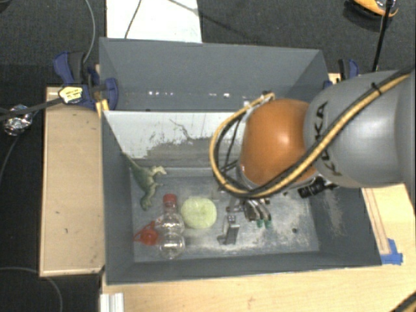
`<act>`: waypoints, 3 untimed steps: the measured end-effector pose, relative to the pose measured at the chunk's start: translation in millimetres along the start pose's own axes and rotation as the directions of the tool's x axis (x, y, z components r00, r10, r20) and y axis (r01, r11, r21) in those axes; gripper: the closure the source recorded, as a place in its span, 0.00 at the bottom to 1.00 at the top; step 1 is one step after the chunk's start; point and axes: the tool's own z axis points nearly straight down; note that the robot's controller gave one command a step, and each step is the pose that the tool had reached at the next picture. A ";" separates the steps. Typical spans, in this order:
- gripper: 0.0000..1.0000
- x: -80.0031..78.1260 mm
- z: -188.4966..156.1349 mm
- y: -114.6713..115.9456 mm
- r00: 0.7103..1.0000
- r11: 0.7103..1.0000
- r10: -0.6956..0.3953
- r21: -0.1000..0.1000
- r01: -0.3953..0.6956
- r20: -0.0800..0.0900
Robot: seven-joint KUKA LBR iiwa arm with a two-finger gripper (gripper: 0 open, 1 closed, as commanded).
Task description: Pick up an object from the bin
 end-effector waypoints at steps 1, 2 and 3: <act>0.00 -9.3 27.1 10.0 1.000 1.000 -0.014 -0.002 0.014 0.016; 0.00 -25.9 70.1 33.3 0.999 0.999 -0.043 -0.001 0.043 0.005; 1.00 -32.5 82.2 19.1 0.947 0.947 -0.321 0.001 0.321 0.025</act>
Offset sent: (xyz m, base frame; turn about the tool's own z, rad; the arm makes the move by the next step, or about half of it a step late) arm 0.0343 0.0441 -0.0849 -0.0496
